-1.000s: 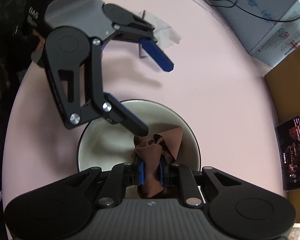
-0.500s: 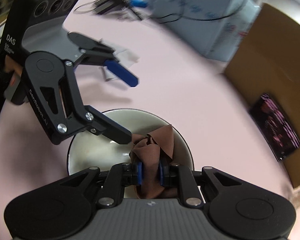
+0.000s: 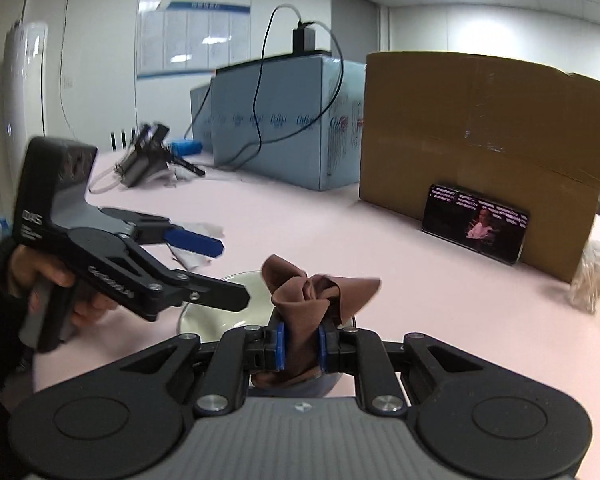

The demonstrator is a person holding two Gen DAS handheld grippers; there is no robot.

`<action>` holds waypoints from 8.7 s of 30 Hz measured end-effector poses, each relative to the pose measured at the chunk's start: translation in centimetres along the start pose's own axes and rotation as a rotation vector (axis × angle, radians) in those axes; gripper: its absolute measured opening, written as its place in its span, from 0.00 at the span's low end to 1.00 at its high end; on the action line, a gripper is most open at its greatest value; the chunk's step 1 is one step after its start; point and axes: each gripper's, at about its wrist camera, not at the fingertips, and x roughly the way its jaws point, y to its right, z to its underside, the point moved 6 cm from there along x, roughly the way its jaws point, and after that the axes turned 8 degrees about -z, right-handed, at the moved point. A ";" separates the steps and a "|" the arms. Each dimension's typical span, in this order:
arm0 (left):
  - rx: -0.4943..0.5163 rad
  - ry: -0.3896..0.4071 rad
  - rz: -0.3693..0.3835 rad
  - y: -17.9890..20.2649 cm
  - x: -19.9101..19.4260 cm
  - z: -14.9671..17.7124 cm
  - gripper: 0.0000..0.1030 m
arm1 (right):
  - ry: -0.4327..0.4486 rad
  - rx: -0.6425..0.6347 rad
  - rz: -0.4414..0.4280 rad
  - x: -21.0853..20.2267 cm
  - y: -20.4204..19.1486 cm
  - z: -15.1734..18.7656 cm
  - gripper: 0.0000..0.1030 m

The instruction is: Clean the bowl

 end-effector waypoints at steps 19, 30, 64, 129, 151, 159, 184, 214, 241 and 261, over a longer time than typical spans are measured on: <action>-0.016 -0.099 -0.108 0.2 2.3 0.7 1.00 | -0.063 0.053 -0.198 -2.7 -0.8 3.8 0.16; -0.018 -0.095 -0.119 0.2 2.3 0.6 1.00 | -0.109 -0.034 -0.273 -1.2 -0.5 2.6 0.16; -0.078 -0.106 -0.006 0.2 2.9 0.8 1.00 | -0.018 0.116 -0.311 -0.3 1.5 3.2 0.20; -0.044 -0.135 -0.074 1.6 4.6 0.4 1.00 | -0.022 0.045 -0.376 -1.1 0.2 3.5 0.20; -0.061 -0.105 0.147 3.4 3.6 0.4 1.00 | -0.031 0.094 -0.310 -0.6 1.1 3.7 0.22; -0.067 -0.107 0.153 3.4 3.7 0.4 1.00 | -0.031 0.056 -0.321 -0.8 0.3 3.7 0.20; -0.064 -0.100 0.153 3.4 3.7 0.3 1.00 | -0.024 0.132 -0.248 -0.4 1.7 3.8 0.23; -0.031 -0.091 0.124 3.5 3.4 0.3 1.00 | -0.042 0.090 -0.207 -0.3 1.2 3.8 0.26; -0.156 0.000 0.220 3.3 -1.5 1.2 1.00 | -0.018 0.095 -0.037 -1.0 2.7 3.9 0.27; -0.114 -0.011 0.079 1.7 -0.5 1.2 0.71 | -0.061 0.115 0.171 -1.5 1.7 4.5 0.26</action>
